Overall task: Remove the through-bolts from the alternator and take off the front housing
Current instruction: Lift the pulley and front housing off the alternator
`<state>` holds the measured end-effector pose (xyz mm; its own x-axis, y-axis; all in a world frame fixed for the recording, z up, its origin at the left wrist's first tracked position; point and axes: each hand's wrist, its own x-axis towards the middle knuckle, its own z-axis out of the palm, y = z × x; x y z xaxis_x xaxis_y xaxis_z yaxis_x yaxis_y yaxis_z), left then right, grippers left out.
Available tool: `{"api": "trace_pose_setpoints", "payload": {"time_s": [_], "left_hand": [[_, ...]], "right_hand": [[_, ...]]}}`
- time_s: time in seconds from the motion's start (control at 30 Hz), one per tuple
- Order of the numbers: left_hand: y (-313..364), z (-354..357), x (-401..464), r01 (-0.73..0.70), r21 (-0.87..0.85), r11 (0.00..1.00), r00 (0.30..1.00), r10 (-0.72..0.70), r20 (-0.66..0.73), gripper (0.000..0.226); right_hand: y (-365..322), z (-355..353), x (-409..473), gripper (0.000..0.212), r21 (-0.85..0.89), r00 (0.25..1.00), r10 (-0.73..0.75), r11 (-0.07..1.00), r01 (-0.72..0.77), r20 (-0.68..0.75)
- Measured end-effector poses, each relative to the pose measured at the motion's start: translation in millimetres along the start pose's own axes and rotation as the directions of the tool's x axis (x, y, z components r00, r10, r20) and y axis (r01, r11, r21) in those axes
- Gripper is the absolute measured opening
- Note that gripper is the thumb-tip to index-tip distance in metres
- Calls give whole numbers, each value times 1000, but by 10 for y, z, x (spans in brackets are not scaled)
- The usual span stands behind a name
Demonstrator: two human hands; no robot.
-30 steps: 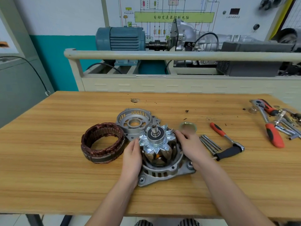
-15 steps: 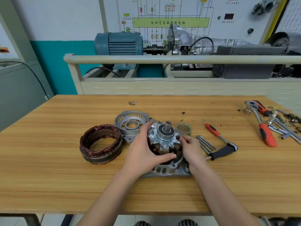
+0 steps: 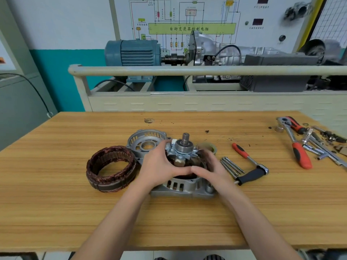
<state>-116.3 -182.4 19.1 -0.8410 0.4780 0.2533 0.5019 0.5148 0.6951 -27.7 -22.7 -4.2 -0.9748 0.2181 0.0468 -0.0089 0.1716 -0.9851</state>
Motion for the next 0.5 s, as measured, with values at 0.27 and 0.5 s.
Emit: {"api": "trace_pose_setpoints", "payload": {"time_s": [0.27, 0.5], "left_hand": [[-268, -57, -36, 129, -271, 954, 984, -158, -86, 90], [-338, -23, -99, 94, -337, 937, 983, -141, -119, 90]], "right_hand": [[-349, 134, 394, 112, -306, 993, -16, 951, 52, 120], [-367, 174, 401, 127, -406, 977, 66, 914, 23, 202]]}}
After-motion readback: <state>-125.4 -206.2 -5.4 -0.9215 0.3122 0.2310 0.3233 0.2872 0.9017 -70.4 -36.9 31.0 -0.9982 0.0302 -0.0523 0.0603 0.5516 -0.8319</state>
